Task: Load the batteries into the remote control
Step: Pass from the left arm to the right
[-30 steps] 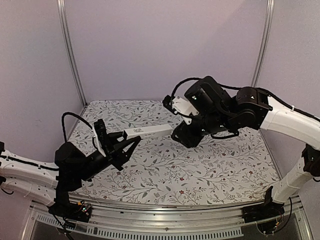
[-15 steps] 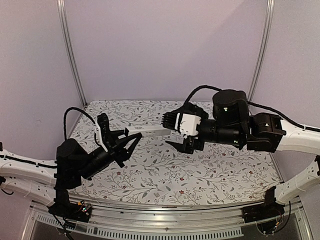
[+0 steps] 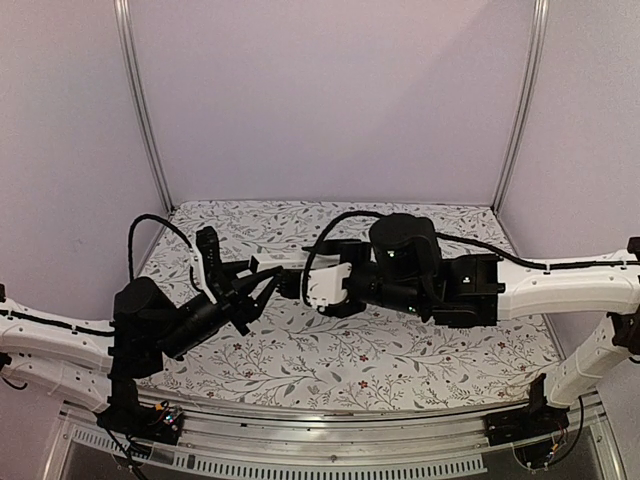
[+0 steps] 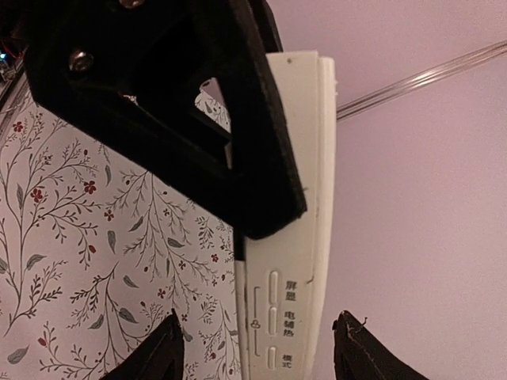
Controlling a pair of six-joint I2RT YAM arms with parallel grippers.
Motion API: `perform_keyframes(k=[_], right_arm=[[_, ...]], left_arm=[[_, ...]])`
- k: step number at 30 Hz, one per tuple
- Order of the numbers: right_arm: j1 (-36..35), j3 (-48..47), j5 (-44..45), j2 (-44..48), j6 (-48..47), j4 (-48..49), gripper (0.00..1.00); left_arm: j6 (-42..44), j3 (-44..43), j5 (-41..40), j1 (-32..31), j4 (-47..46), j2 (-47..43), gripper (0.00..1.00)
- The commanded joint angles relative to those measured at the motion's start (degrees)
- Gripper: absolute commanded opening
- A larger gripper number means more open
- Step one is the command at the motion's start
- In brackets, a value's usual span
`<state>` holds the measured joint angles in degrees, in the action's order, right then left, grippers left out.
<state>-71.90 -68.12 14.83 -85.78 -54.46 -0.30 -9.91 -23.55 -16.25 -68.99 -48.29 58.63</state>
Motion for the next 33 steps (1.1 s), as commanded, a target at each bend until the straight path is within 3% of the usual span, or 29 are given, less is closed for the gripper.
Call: perform_keyframes(k=[1, 4, 8, 16, 25, 26, 30, 33], right_arm=[[-0.1, 1.8, 5.2, -1.3, -3.0, 6.0, 0.61], [-0.1, 2.8, 6.8, -1.4, -3.7, 7.4, 0.57], [0.0, 3.6, 8.2, -1.2, -4.5, 9.1, 0.40], [0.0, 4.0, 10.2, -1.6, -5.7, 12.3, 0.24], [0.0, 3.3, 10.7, -1.4, -2.7, 12.3, 0.17], [0.0, 3.3, 10.7, -1.4, -2.4, 12.3, 0.16], [0.1, 3.3, 9.7, -1.1, -0.7, 12.3, 0.10], [0.2, 3.5, 9.1, -0.7, 0.8, 12.2, 0.08]], left_arm=[[-0.5, -1.7, -0.5, 0.0, -0.4, -0.3, 0.00], [-0.5, -1.7, -0.4, 0.0, -0.4, -0.4, 0.00], [-0.5, -1.8, -0.4, 0.1, -0.5, -0.2, 0.00], [-0.8, -1.5, -0.4, 0.0, -0.8, -0.1, 0.00], [-0.7, -1.2, -1.3, 0.0, -0.8, -0.4, 0.00], [-0.7, -1.2, -1.5, 0.0, -0.9, -0.3, 0.03], [0.6, -0.4, -2.5, 0.0, -2.8, -0.4, 0.51], [2.7, -0.4, -1.9, 0.0, -3.3, -1.0, 0.75]])
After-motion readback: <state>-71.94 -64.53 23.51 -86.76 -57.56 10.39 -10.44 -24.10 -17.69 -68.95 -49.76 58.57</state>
